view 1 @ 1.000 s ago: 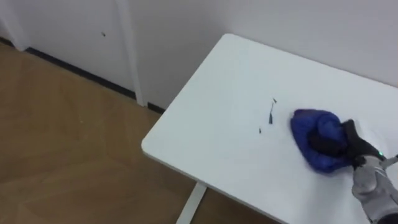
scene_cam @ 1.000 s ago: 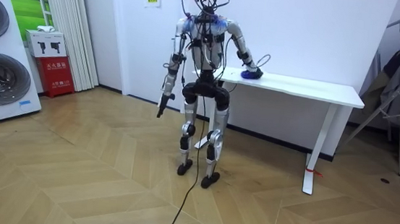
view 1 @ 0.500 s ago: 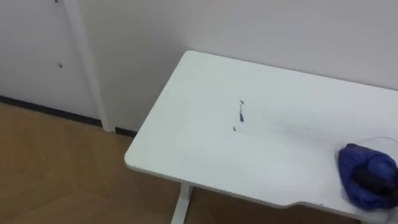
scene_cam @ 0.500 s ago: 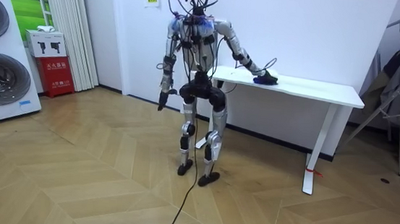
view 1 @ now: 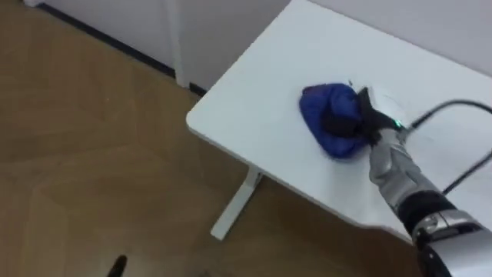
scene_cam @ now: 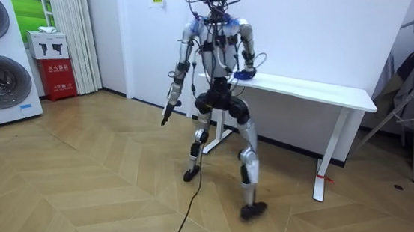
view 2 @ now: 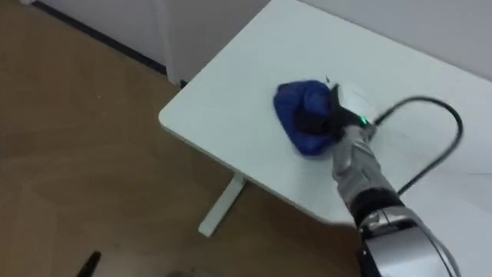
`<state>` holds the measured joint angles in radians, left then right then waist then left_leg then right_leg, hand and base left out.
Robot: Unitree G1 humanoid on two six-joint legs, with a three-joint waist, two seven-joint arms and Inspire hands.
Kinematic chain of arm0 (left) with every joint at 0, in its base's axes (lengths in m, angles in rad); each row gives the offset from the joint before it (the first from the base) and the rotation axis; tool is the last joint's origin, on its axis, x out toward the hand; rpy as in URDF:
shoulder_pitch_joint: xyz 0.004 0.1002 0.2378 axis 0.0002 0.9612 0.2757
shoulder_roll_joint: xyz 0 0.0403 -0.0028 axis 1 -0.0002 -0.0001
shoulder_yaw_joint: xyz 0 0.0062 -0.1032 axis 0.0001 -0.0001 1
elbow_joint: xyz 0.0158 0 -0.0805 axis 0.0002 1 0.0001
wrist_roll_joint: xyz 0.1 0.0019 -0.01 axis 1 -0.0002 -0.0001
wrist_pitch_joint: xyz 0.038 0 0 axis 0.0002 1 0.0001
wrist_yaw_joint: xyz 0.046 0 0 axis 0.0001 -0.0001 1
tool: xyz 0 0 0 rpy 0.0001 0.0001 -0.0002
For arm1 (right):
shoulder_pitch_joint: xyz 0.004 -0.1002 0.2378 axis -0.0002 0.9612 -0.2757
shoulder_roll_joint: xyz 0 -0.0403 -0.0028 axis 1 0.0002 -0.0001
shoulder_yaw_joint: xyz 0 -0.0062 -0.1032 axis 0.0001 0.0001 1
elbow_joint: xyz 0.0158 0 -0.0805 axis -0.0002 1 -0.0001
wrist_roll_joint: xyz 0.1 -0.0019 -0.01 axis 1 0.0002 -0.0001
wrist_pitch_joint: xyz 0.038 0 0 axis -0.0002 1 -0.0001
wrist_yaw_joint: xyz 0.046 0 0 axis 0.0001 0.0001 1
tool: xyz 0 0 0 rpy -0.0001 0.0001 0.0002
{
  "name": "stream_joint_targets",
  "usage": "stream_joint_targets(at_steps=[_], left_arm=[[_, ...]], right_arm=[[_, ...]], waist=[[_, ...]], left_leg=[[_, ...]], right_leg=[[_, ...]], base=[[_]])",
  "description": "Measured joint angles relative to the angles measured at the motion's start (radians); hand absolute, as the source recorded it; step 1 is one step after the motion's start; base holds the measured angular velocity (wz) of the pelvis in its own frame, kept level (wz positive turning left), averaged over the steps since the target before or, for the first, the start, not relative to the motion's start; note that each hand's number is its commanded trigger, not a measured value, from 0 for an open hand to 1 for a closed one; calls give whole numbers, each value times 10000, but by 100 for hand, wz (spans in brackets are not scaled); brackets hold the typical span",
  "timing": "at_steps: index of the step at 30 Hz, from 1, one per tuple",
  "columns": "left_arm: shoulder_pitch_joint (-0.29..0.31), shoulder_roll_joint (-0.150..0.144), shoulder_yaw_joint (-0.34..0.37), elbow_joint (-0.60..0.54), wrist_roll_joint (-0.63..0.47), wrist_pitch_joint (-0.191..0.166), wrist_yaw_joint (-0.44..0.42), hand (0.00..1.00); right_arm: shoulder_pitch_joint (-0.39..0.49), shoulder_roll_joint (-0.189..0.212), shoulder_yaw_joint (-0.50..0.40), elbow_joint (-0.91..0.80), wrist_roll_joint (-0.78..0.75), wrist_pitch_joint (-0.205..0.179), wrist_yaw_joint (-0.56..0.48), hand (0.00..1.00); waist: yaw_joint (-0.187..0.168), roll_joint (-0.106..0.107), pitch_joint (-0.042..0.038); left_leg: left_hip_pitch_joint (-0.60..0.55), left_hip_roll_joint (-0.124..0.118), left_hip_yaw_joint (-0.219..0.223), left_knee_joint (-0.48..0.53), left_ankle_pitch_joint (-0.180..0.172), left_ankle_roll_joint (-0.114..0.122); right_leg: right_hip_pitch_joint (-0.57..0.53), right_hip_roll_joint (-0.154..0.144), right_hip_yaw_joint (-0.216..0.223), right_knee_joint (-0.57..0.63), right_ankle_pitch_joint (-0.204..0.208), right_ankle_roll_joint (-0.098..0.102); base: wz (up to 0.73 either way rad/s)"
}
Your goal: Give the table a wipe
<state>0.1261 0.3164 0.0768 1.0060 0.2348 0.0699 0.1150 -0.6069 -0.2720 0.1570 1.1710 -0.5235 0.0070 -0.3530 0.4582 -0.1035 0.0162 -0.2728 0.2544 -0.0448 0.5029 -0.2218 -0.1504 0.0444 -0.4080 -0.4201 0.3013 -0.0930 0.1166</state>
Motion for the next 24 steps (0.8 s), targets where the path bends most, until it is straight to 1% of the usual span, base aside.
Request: stream_joint_targets(at_steps=[1,2,3,4,5,6,7,8,9,10,11,12,13,14,15,16,17,18,19,20,21,22,23,24], left_arm=[[-29,346,169,-25,-62,-2,-92,0],[42,482,302,-30,-79,-29,-119,0],[234,671,632,-29,-169,-76,-93,0],[478,615,875,-55,-277,-89,-101,0],[684,572,957,-63,-289,-99,-111,0],[1066,392,1156,-60,-210,-97,-142,0],[1386,132,1364,-60,-227,-61,-154,0],[1507,15,1506,-66,-238,-54,-166,0],[1717,-142,1646,-64,-240,-41,-174,0],[1829,-255,1644,-66,-238,-39,-190,0],[1820,-311,1634,-69,-230,-35,-191,0],[1722,-423,1514,-160,-238,-28,-192,0],[1567,-548,1421,-314,-242,-39,-184,0],[1479,-603,1346,-341,-250,-43,-170,0],[1349,-733,1150,-318,-272,-56,-139,0],[1187,-909,1020,-301,-286,-112,-134,0],[1114,-1031,1022,-331,-307,-113,-119,0],[1041,-1205,1001,-344,-326,-126,-102,0],[1035,-1322,918,-362,-379,-183,-94,0],[1040,-1339,808,-386,-471,-195,-90,0],[1048,-1338,656,-453,-555,-177,-83,0],[1141,-1305,641,-623,-649,-65,-22,0],[1250,-1281,662,-671,-667,11,31,0],[1491,-1203,695,-735,-698,163,128,0]], right_arm=[[398,-256,-296,45,127,-135,52,100],[612,-396,-439,19,201,-158,88,100],[1199,-679,-755,-127,325,-176,160,100],[1842,-1084,-1093,-326,400,-202,243,100],[2251,-1292,-1343,-489,390,-206,279,100],[2998,-1753,-1898,-631,386,-163,332,100],[3623,-2211,-2344,-725,460,75,383,100],[3839,-2390,-2558,-728,494,200,398,100],[4020,-2626,-2792,-746,467,410,495,100],[4047,-2717,-2893,-860,385,554,662,100],[4046,-2726,-2902,-949,308,594,751,100],[4037,-2699,-2850,-1287,23,634,904,100],[3999,-2579,-2585,-2038,-258,822,1017,100],[3902,-2459,-2431,-2412,-493,857,1049,100],[3464,-2187,-1789,-2851,-822,943,1095,100],[2872,-1849,-963,-3199,-1151,961,1286,100],[2597,-1655,-632,-3410,-1387,955,1370,100],[2049,-1096,-5,-3764,-1937,936,1519,100],[1676,-774,570,-4012,-2236,800,1628,100],[1522,-719,762,-4028,-2248,627,1670,100],[1293,-724,902,-4048,-2134,365,1729,100],[1068,-728,894,-3988,-1936,380,1728,100],[1014,-737,864,-3973,-1899,380,1725,100],[1009,-790,783,-3915,-1898,323,1642,100]], waist=[[-238,19,26],[-331,-32,27],[-550,-112,-57],[-831,59,-171],[-1076,72,-191],[-1570,70,-222],[-1823,136,-239],[-1958,95,-239],[-2305,172,-97],[-2607,148,-96],[-2707,107,-70],[-2762,156,-46],[-2749,318,-32],[-2719,411,-14],[-2535,576,-17],[-2370,689,-12],[-2284,761,-6],[-2028,789,-15],[-1857,839,-46],[-1735,870,-69],[-1576,711,-40],[-1417,552,7],[-1385,445,-6],[-1362,308,-8]], left_leg=[[60,344,-358,-40,82,-423],[137,522,-437,-76,136,-637],[331,887,-461,-240,213,-863],[560,1392,-448,-555,418,-527],[686,1531,-346,-785,663,-146],[910,1561,7,-1260,1111,56],[1143,1518,654,-1241,1199,-4],[1248,1476,1016,-1165,1193,-7],[1370,1274,1309,-912,1111,49],[1378,963,1405,-614,947,83],[1360,750,1521,-348,783,154],[1358,375,1806,89,384,257],[1339,-17,1927,350,-32,488],[1356,-194,1969,389,-196,595],[1421,-616,1954,302,-397,782],[1428,-1107,1940,-3,-404,838],[1426,-1329,1903,-183,-416,1101],[1535,-1575,1643,-462,-289,1157],[1737,-1682,1607,-862,-157,1164],[1835,-1753,1571,-1054,-30,1178],[1941,-1936,1435,-1507,160,1218],[1922,-2088,1194,-1793,296,1252],[1885,-2148,1054,-1876,328,1271],[1858,-2239,737,-1979,354,1277]], right_leg=[[72,274,31,-100,207,80],[37,420,6,-31,329,71],[-52,631,-118,499,-374,815],[-258,995,-148,1108,-1093,712],[-335,1113,-183,1378,-1387,429],[-360,1258,-226,1565,-1704,168],[-344,1438,-210,1493,-1798,0],[-319,1507,-205,1439,-1788,-70],[-290,1606,-175,1394,-1840,-342],[-249,1683,-101,1253,-1837,-683],[-249,1727,-37,1194,-1832,-782],[-242,1867,158,1075,-1783,-940],[-251,2033,455,1064,-1752,-993],[-281,2117,620,1062,-1744,-1005],[-404,2225,1029,1066,-1700,-1081],[-570,2292,1459,1097,-1666,-1139],[-645,2335,1618,1098,-1647,-1179],[-812,2444,1928,1065,-1619,-1292],[-819,2549,2163,872,-1604,-1561],[-812,2569,2228,743,-1597,-1781],[-803,2539,2291,539,-1554,-1863],[-737,2493,2272,329,-1526,-1805],[-688,2485,2265,220,-1440,-1653],[-571,2448,2169,70,-1246,-1259]], base=[[51],[26],[-6],[-8],[11],[16],[6],[-24],[-38],[-41],[-52],[-61],[-68],[-87],[-99],[-101],[-93],[-58],[-40],[13],[48],[64],[77],[85]])
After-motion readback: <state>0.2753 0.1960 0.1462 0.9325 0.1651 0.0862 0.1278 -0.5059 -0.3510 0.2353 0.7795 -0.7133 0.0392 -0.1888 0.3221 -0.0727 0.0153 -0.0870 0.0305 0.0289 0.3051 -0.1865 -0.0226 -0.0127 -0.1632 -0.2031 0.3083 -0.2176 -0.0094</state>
